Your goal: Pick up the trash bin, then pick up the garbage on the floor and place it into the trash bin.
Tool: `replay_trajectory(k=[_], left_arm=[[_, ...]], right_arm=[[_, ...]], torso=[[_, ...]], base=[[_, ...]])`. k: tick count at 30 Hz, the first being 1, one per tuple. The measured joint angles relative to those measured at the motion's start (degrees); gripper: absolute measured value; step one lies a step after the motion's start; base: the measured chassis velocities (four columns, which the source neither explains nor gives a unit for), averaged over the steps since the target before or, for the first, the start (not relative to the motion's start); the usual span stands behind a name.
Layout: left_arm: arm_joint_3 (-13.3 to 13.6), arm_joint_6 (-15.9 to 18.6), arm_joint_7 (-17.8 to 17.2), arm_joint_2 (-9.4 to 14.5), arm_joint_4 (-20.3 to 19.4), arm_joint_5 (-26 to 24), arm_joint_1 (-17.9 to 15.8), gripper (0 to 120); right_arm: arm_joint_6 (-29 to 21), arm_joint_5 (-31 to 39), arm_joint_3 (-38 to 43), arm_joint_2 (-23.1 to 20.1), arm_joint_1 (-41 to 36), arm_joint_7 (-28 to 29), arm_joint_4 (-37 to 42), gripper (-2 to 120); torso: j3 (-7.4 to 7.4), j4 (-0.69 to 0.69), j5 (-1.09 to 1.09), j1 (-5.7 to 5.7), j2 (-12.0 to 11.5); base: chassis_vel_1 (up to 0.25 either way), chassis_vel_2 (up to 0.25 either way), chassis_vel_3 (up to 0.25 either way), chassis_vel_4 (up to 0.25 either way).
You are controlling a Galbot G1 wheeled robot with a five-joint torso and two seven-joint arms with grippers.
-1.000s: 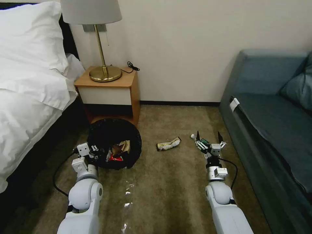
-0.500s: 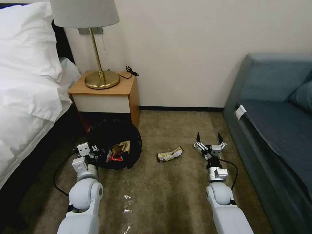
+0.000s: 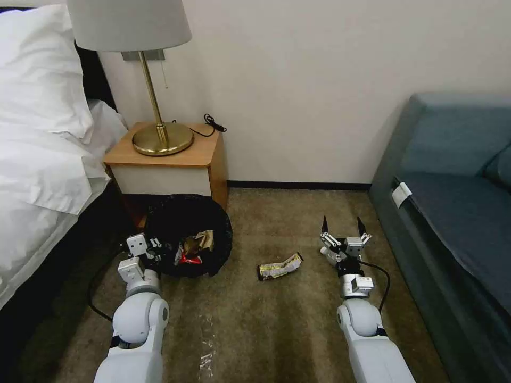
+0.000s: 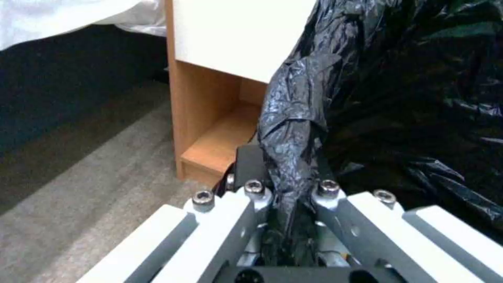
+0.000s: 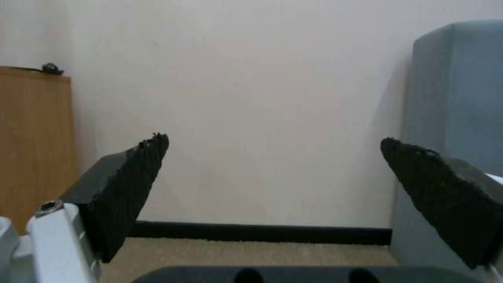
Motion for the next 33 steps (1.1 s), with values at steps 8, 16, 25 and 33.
replay_trajectory(k=[8, 16, 25, 33], left_arm=[[0.04, -0.02, 0.00, -0.01, -0.10, 0.07, 0.08, 2], [0.05, -0.02, -0.02, 0.02, -0.12, 0.09, 0.07, 2], [0.13, -0.02, -0.06, -0.01, -0.36, 0.09, -0.06, 2], [0.29, -0.02, -0.09, -0.03, -0.10, 0.09, -0.02, 2]], right_arm=[[0.22, -0.10, 0.18, -0.02, -0.08, -0.13, 0.17, 100], [2.00, -1.01, 0.33, 0.09, 0.01, -0.16, -0.35, 100], [1.38, -1.54, 0.20, -0.17, 0.19, 0.03, 0.17, 100], [-2.93, -3.17, -2.10, -2.77, 1.40, 3.21, -0.21, 100]], torso=[[0.00, 0.00, 0.00, 0.00, 0.00], [0.00, 0.00, 0.00, 0.00, 0.00], [0.00, 0.00, 0.00, -0.01, 0.00], [0.00, -0.01, 0.00, 0.00, 0.00]], base=[[-0.087, 0.078, 0.090, -0.083], [-0.050, 0.069, 0.065, -0.054], [0.000, 0.000, 0.000, 0.000], [0.000, 0.000, 0.000, 0.000]])
